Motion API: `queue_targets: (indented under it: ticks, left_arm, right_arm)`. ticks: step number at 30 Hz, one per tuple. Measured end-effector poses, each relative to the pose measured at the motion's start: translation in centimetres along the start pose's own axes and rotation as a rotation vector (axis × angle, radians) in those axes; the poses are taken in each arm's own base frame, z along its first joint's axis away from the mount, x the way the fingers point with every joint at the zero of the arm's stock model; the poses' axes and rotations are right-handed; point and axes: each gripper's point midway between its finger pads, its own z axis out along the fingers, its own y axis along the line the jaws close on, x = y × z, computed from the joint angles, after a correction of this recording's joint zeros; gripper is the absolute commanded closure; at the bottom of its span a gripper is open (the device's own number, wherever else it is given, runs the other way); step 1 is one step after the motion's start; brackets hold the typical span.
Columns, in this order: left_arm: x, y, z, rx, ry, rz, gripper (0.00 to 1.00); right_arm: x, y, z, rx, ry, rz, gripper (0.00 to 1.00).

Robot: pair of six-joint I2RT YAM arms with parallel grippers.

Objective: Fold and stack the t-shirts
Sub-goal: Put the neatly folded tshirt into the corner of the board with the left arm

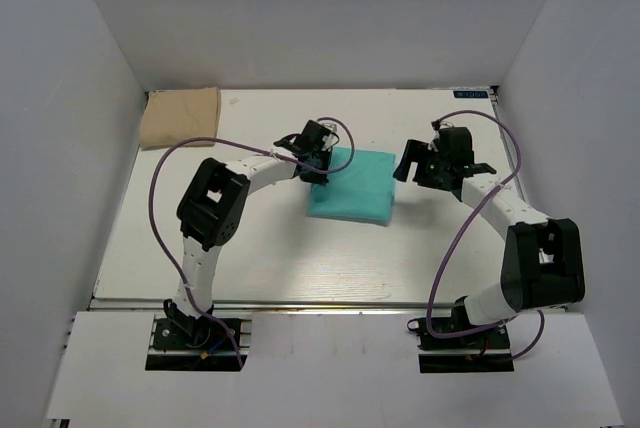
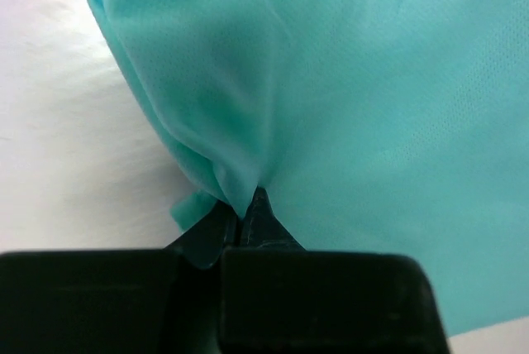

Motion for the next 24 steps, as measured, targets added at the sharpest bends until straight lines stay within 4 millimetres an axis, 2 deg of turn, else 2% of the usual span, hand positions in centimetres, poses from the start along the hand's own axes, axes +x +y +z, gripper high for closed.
queue_targets:
  ticks: [4, 6, 13, 17, 24]
  left_arm:
    - [-1.8, 3.1, -1.2, -0.116, -0.057, 0.124, 1.0]
    - [-3.1, 4.7, -2.5, -0.178, -0.095, 0.184, 1.0]
    - [-9.2, 10.3, -9.1, -0.36, -0.254, 0.331, 1.0]
    - [-11.5, 14.8, -11.7, -0.477, -0.294, 0.364, 1.0]
    - [-13.3, 23.8, -14.4, -0.609, -0.282, 0.347, 1.0]
  right_arm:
    - [-0.6, -0.1, -0.1, 0.004, -0.024, -0.001, 0.1]
    - [-0.7, -0.2, -0.2, 0.005, -0.026, 0.0, 0.1]
    - [-0.8, -0.3, -0.2, 0.008, -0.03, 0.002, 0.1]
    - [-0.8, -0.3, -0.2, 0.008, -0.031, 0.003, 0.1]
    - [-1.1, -0.4, -0.2, 0.008, -0.036, 0.006, 0.1]
